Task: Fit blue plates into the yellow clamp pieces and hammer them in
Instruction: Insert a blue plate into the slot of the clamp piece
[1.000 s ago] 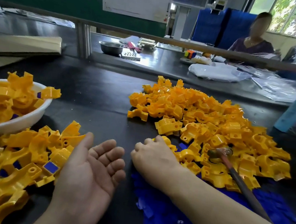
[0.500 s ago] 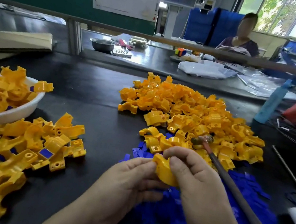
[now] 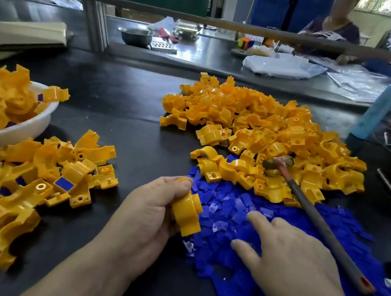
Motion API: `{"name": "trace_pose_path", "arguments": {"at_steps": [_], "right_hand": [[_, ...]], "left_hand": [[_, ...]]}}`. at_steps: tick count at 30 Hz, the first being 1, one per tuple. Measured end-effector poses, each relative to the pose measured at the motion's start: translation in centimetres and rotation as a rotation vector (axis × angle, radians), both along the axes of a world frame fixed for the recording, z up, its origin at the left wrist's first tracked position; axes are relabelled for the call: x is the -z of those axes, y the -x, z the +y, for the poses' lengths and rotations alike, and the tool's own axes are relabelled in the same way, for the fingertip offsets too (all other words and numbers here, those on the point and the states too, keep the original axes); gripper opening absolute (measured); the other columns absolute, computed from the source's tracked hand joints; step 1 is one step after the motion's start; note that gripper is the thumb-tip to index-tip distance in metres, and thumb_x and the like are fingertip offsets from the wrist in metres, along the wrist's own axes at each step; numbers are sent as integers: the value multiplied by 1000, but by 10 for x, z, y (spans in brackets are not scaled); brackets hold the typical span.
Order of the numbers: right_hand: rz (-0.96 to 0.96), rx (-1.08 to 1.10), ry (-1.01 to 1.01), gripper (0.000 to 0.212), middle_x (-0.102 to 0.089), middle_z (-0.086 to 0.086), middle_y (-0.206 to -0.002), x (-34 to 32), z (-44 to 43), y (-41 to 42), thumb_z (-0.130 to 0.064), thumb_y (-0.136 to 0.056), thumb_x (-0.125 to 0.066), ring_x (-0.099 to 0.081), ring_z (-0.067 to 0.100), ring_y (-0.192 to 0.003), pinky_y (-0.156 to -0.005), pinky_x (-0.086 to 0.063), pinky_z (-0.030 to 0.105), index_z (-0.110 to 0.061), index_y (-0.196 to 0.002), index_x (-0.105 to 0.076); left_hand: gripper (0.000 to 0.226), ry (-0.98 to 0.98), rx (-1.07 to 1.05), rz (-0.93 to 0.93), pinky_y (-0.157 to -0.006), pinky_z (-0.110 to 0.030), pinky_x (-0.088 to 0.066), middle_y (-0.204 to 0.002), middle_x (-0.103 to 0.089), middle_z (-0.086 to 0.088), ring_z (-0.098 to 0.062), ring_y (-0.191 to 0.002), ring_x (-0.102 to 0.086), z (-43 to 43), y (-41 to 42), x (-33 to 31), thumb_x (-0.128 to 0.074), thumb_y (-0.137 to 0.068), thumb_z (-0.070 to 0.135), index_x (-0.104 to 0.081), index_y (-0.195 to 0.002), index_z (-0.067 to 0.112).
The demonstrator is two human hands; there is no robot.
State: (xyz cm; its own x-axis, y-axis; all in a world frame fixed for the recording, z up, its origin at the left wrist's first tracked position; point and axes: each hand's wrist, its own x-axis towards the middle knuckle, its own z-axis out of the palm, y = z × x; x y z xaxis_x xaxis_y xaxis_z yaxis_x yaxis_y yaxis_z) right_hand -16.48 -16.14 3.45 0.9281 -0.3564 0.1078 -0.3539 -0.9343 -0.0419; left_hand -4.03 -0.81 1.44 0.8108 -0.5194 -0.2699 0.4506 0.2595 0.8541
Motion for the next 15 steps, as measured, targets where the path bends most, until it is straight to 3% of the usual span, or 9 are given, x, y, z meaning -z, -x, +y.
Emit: {"name": "trace_pose_path", "arguments": {"at_steps": [6,12,15], "right_hand": [[-10,-26,-2,32,-56,-14,-102,12,-4,-7,-59,-94,-30,-59,9,-89,-59,-42,24,-40,-116,-43],[-144,-25,-15,34,-60,-13,-87,14,-12,-4,-55,-96,-22,-59,6,-77,-67,-49,21,-37,-98,-51],[-239,-14,-207,28,-60,-12,-73,11,-15,-4,-52,-94,-35,-58,4,-69,-64,-48,21,-34,-90,-57]], "left_hand": [[67,-44,70,42,-56,-33,-57,-81,-75,-10,-24,-72,-73,3,1,-4,-81,-51,28,-63,-112,8],[55,-66,167,-21,-57,-34,-60,-82,-76,-12,-23,-73,-75,1,5,-8,-76,-55,16,-61,-108,7],[58,-123,173,-84,-63,-39,-60,-83,-77,-10,-24,-73,-75,1,8,-8,-78,-52,20,-63,-107,9]]}}
